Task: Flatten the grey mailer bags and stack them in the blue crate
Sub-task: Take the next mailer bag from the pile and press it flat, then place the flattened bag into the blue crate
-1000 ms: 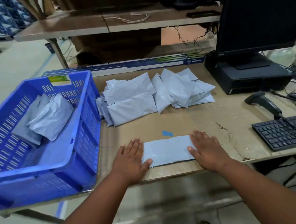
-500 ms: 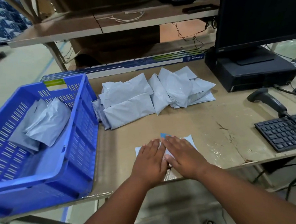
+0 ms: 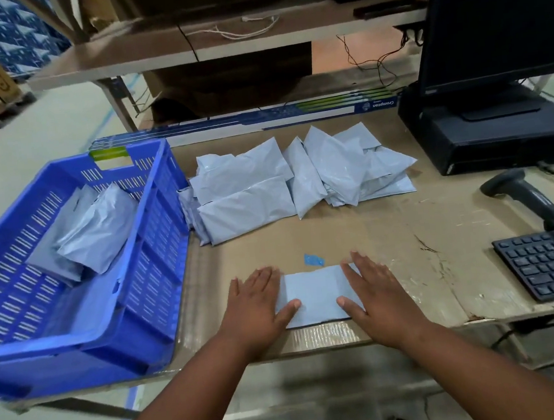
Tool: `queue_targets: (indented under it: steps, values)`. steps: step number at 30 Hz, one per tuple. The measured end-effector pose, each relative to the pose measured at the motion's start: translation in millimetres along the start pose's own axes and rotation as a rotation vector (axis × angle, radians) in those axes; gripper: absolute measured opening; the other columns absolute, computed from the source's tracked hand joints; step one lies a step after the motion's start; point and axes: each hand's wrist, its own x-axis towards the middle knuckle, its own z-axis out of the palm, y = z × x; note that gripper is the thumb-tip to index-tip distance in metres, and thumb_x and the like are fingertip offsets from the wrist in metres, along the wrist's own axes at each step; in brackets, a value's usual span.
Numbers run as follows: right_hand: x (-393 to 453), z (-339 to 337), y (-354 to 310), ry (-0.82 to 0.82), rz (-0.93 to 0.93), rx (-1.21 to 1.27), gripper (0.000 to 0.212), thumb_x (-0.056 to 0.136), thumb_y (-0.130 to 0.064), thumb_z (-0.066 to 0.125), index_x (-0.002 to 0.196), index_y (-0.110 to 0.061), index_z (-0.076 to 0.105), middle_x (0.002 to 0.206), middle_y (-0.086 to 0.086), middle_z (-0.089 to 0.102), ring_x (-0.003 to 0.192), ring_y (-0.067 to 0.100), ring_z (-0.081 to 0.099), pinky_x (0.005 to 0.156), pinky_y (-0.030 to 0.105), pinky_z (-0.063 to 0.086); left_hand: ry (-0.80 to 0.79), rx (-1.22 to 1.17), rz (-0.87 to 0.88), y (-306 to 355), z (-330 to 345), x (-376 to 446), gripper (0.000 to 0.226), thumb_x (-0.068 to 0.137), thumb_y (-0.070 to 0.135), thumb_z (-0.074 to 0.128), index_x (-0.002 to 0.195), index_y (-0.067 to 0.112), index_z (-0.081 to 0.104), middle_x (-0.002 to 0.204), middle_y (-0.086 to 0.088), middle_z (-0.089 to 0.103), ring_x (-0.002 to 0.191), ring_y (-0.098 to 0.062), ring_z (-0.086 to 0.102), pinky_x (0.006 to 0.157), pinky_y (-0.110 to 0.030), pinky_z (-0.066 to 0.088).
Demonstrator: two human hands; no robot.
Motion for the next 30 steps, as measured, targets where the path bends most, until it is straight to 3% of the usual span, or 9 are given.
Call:
queue_targets:
  steps: [2, 5, 7, 10, 14, 17, 22, 26, 30]
  values:
    - [-3, -1, 2, 0.089, -0.099, 0.026, 0.075, 0.104, -0.069, 0.024, 0.166, -0.027, 0.029, 0.178, -0.002, 0.003, 0.163, 0.02, 0.007, 0.132, 0.046, 0.01, 0.033, 0.06, 0.011, 17, -19, 15, 0.089, 0.093, 0.077, 0.038, 0.167, 0.033, 0.016, 0.157, 0.003, 0.045, 0.141, -0.026, 0.042, 0.112, -0.054, 0.033]
    - [0, -1, -3, 0.172, -0.254, 0.041, 0.059, 0.107, -0.06, 0.038, 0.154, -0.027, 0.05, 0.174, 0.0, 0.022, 0.16, 0.023, 0.022, 0.129, 0.051, 0.02, -0.112, 0.116, -0.01, 44, -41, 46, 0.081, 0.085, 0.071, 0.058, 0.156, 0.04, 0.034, 0.136, 0.002, 0.057, 0.125, -0.029, 0.051, 0.098, -0.049, 0.034]
    - [5, -5, -7, 0.202, -0.317, 0.069, 0.048, 0.106, -0.055, 0.046, 0.144, -0.028, 0.06, 0.171, 0.001, 0.029, 0.158, 0.023, 0.026, 0.127, 0.054, 0.025, -0.247, 0.128, -0.111, 59, -54, 63, 0.061, 0.076, 0.073, 0.067, 0.124, 0.036, 0.057, 0.115, 0.004, 0.059, 0.115, -0.028, 0.054, 0.094, -0.049, 0.033]
    - [12, -18, -4, 0.222, -0.382, 0.101, 0.036, 0.107, -0.05, 0.047, 0.132, -0.032, 0.064, 0.169, 0.001, 0.033, 0.158, 0.022, 0.026, 0.127, 0.053, 0.024, -0.334, 0.094, -0.217, 68, -69, 76, 0.052, 0.067, 0.069, 0.079, 0.086, 0.027, 0.055, 0.092, 0.008, 0.058, 0.098, -0.025, 0.058, 0.088, -0.046, 0.036]
    - [30, -42, 5, 0.273, -0.471, 0.132, 0.028, 0.104, -0.044, 0.054, 0.127, -0.033, 0.067, 0.164, -0.001, 0.041, 0.154, 0.022, 0.034, 0.124, 0.053, 0.029, -0.382, -0.013, -0.265, 69, -92, 79, 0.05, 0.077, 0.058, 0.087, 0.1, 0.016, 0.071, 0.106, -0.002, 0.066, 0.102, -0.028, 0.063, 0.085, -0.038, 0.047]
    - [52, -58, 1, 0.266, -0.536, 0.181, 0.033, 0.101, -0.042, 0.058, 0.132, -0.034, 0.065, 0.159, -0.001, 0.046, 0.149, 0.022, 0.039, 0.121, 0.053, 0.033, -0.287, -0.15, -0.356, 63, -116, 72, 0.047, 0.08, 0.047, 0.09, 0.108, 0.012, 0.074, 0.11, -0.005, 0.068, 0.101, -0.025, 0.063, 0.072, -0.029, 0.043]
    - [93, -88, -35, 0.222, -0.655, 0.309, 0.049, 0.1, -0.05, 0.054, 0.146, -0.034, 0.054, 0.164, -0.004, 0.041, 0.153, 0.019, 0.032, 0.126, 0.05, 0.027, -0.092, -0.241, -0.566, 39, -175, 53, 0.033, 0.076, 0.041, 0.093, 0.084, 0.02, 0.069, 0.086, 0.003, 0.064, 0.083, -0.018, 0.06, 0.069, -0.029, 0.043]
    - [125, -113, -91, 0.247, -0.778, 0.338, 0.054, 0.1, -0.052, 0.051, 0.151, -0.033, 0.049, 0.163, -0.003, 0.04, 0.152, 0.019, 0.031, 0.126, 0.05, 0.024, 0.064, -0.249, -0.676, 10, -223, 35, 0.038, 0.074, 0.037, 0.095, 0.07, 0.017, 0.062, 0.063, 0.006, 0.058, 0.058, -0.013, 0.053, 0.05, -0.024, 0.04]
    - [161, -129, -153, 0.257, -0.83, 0.291, 0.056, 0.097, -0.052, 0.052, 0.151, -0.036, 0.046, 0.161, -0.002, 0.04, 0.15, 0.02, 0.034, 0.123, 0.051, 0.028, 0.15, -0.207, -0.702, -25, -270, 21, 0.028, 0.078, 0.034, 0.091, 0.078, 0.013, 0.073, 0.069, 0.0, 0.068, 0.063, -0.014, 0.061, 0.056, -0.025, 0.046]
